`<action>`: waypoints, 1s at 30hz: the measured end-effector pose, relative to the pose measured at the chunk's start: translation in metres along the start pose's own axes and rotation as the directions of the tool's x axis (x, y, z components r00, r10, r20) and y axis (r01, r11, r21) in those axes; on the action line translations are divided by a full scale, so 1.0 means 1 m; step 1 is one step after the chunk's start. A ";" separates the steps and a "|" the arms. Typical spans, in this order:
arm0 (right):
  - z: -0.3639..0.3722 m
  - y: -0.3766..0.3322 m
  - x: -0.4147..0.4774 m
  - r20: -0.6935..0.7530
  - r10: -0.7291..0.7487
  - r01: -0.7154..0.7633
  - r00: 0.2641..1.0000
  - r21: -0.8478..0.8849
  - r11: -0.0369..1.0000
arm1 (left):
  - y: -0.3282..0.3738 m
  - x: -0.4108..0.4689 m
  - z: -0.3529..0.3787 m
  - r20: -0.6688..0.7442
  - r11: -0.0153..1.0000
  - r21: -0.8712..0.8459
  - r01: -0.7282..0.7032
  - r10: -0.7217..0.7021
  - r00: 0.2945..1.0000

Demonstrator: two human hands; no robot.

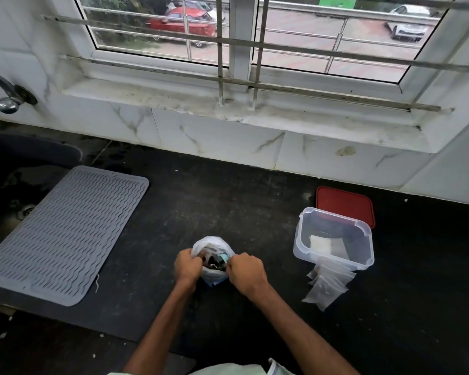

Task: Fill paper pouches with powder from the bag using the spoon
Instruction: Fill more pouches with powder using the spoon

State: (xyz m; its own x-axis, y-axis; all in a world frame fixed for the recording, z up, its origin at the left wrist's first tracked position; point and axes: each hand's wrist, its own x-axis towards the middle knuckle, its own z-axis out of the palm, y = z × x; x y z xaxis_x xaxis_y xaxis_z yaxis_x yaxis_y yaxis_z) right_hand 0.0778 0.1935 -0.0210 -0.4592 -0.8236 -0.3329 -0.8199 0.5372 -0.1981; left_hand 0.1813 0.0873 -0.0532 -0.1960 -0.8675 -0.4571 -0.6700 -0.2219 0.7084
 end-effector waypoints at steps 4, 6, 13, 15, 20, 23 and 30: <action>0.004 0.001 0.000 -0.013 0.057 -0.055 0.998 0.131 0.990 | 0.003 0.000 0.001 -0.003 0.994 -0.106 0.013 -0.013 1.000; 0.004 0.002 0.000 -0.014 0.090 -0.085 0.996 0.197 0.977 | 0.003 0.004 0.004 0.028 0.984 -0.176 0.028 -0.024 0.999; 0.006 0.005 -0.001 0.084 0.158 -0.179 0.984 0.402 0.898 | 0.006 0.004 0.003 0.171 0.925 -0.370 0.088 -0.025 0.985; 0.006 0.007 0.001 0.110 0.183 -0.214 0.977 0.469 0.857 | 0.004 0.003 0.002 0.200 0.920 -0.387 0.055 0.026 0.980; 0.008 0.007 0.002 0.183 0.203 -0.273 0.962 0.597 0.755 | 0.000 0.004 0.002 0.138 0.942 -0.336 -0.027 0.078 0.987; 0.004 0.004 0.001 0.255 0.232 -0.344 0.939 0.728 0.593 | 0.001 0.001 0.002 0.160 0.945 -0.324 -0.046 0.102 0.982; 0.001 0.006 -0.004 0.301 0.217 -0.371 0.928 0.766 0.525 | -0.006 0.001 -0.006 0.173 0.934 -0.355 -0.050 0.119 0.978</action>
State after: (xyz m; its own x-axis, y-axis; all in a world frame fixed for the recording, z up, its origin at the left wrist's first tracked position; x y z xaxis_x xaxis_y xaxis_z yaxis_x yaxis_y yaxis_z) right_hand 0.0752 0.2003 -0.0212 -0.5015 -0.5930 -0.6299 0.0024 0.7272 -0.6865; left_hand 0.1895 0.0847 -0.0545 -0.3952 -0.7974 -0.4561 -0.3618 -0.3212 0.8752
